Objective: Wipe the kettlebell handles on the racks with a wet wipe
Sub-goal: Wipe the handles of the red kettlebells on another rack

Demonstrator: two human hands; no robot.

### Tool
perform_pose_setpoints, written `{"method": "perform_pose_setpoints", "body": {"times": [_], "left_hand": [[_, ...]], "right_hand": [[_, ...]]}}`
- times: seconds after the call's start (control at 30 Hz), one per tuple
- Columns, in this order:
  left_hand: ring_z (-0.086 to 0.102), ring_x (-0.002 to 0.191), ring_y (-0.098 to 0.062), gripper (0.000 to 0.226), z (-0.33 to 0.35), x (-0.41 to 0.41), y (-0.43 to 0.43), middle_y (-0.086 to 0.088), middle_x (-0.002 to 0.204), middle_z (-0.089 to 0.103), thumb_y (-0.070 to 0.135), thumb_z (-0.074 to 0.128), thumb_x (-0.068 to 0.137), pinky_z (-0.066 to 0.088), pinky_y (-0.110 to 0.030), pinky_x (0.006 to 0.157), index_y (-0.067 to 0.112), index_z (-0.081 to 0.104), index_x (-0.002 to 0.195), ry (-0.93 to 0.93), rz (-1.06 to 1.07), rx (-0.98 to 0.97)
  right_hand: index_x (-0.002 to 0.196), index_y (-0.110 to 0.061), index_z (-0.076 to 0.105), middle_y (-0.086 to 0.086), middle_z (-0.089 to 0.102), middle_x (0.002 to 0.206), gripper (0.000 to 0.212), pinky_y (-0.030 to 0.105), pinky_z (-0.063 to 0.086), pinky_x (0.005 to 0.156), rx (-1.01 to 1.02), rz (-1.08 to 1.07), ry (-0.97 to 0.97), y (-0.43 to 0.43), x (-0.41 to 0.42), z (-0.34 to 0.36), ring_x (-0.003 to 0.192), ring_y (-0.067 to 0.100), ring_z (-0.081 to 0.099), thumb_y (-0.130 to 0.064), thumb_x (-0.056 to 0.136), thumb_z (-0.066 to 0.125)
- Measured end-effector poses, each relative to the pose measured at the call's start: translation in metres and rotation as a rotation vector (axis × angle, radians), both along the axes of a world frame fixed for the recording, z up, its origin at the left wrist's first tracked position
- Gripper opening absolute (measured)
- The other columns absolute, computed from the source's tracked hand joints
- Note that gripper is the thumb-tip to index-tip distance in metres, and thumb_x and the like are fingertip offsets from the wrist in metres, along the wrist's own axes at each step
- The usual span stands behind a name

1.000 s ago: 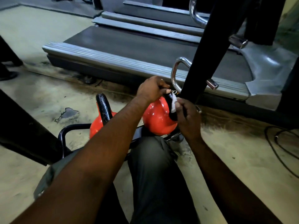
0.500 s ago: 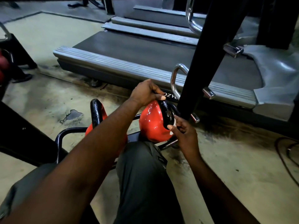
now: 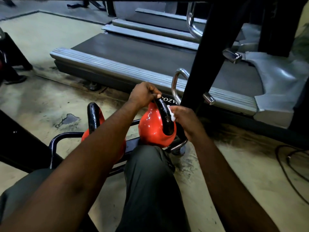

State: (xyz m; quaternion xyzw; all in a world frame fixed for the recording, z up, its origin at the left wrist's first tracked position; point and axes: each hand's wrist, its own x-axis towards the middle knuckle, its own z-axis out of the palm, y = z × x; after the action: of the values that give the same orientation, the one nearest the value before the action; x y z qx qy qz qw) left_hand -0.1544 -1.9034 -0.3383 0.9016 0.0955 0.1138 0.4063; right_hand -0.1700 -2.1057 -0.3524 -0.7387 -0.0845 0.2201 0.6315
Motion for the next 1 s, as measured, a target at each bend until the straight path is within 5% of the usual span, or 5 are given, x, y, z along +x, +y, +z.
{"method": "perform_pose_setpoints", "body": {"times": [0.13,0.27,0.8,0.93,1.0], "left_hand": [[0.068,0.091,-0.006,0.013,-0.006,0.000,-0.010,0.012,0.088,0.070,0.018,0.078,0.081,0.051,-0.022,0.089,0.021,0.079,0.093,-0.137,0.076,-0.068],[0.065,0.103,-0.001,0.022,-0.030,-0.017,-0.022,0.002,0.108,0.074,0.005,0.071,0.084,0.046,-0.016,0.096,0.012,0.076,0.105,-0.256,0.120,-0.284],[0.061,0.089,-0.014,0.016,-0.054,-0.088,-0.093,0.011,0.091,0.061,0.011,0.061,0.082,0.051,-0.037,0.085,0.020,0.070,0.090,-0.366,0.362,-0.363],[0.055,0.105,-0.009,0.020,-0.059,-0.101,-0.109,-0.003,0.108,0.060,0.008,0.068,0.086,0.043,-0.020,0.096,0.010,0.071,0.105,-0.438,0.132,-0.158],[0.052,0.117,-0.011,0.028,-0.063,-0.105,-0.103,-0.006,0.120,0.057,0.013,0.066,0.089,0.038,-0.017,0.103,0.011,0.069,0.116,-0.419,0.093,-0.099]], "right_hand": [[0.131,-0.010,0.063,0.005,0.064,0.133,0.043,0.024,0.038,0.106,-0.461,0.097,-0.594,-0.020,-0.014,0.004,0.125,0.017,0.058,-0.009,0.088,0.058],[0.115,0.002,0.069,0.020,0.067,0.119,0.034,0.032,0.042,0.099,-0.616,0.247,-0.864,-0.003,0.006,0.025,0.115,0.033,0.060,0.000,0.082,0.060],[0.087,-0.020,0.069,0.006,0.068,0.098,0.025,0.029,0.044,0.076,-0.755,0.257,-0.835,0.065,0.048,0.053,0.097,0.024,0.062,-0.023,0.067,0.083],[0.077,-0.010,0.069,0.006,0.067,0.075,0.029,0.030,0.047,0.067,-0.652,0.131,-0.636,0.032,0.046,0.038,0.071,0.019,0.060,-0.033,0.070,0.085],[0.075,-0.008,0.065,0.005,0.061,0.065,0.024,0.024,0.046,0.058,-0.361,0.174,-0.261,0.013,0.041,0.030,0.062,0.016,0.054,-0.027,0.082,0.079]]}}
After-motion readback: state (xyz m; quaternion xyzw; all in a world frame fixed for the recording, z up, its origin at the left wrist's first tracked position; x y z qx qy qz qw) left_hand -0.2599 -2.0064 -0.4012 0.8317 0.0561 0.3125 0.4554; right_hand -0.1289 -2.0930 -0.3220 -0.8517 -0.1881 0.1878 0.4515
